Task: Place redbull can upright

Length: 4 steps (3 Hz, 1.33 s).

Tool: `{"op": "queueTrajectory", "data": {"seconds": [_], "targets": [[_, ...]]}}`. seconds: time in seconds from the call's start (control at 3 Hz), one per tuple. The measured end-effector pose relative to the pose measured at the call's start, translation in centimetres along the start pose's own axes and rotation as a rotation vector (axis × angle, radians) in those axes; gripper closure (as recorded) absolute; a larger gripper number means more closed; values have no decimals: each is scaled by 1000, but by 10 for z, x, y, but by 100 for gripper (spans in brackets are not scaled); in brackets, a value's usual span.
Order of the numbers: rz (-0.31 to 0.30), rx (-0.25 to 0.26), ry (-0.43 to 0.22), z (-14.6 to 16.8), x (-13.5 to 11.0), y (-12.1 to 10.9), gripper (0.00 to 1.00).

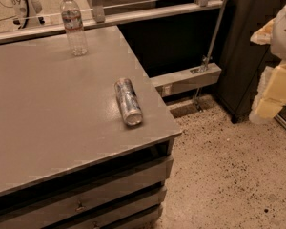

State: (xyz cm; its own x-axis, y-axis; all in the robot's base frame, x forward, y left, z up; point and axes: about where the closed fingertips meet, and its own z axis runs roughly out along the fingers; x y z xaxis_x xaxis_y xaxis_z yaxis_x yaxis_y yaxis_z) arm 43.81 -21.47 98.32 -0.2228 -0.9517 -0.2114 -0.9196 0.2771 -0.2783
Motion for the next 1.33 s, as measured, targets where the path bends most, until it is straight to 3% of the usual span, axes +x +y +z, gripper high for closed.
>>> {"op": "queueTrajectory", "data": {"seconds": [0.33, 0.67, 1.0, 1.33], "targets": [[0, 0, 0, 0, 0, 0, 0], [11, -35, -66, 22, -27, -11, 0], [66, -89, -148, 58, -71, -31, 0], [167, -141, -214, 84, -115, -47, 0]]}}
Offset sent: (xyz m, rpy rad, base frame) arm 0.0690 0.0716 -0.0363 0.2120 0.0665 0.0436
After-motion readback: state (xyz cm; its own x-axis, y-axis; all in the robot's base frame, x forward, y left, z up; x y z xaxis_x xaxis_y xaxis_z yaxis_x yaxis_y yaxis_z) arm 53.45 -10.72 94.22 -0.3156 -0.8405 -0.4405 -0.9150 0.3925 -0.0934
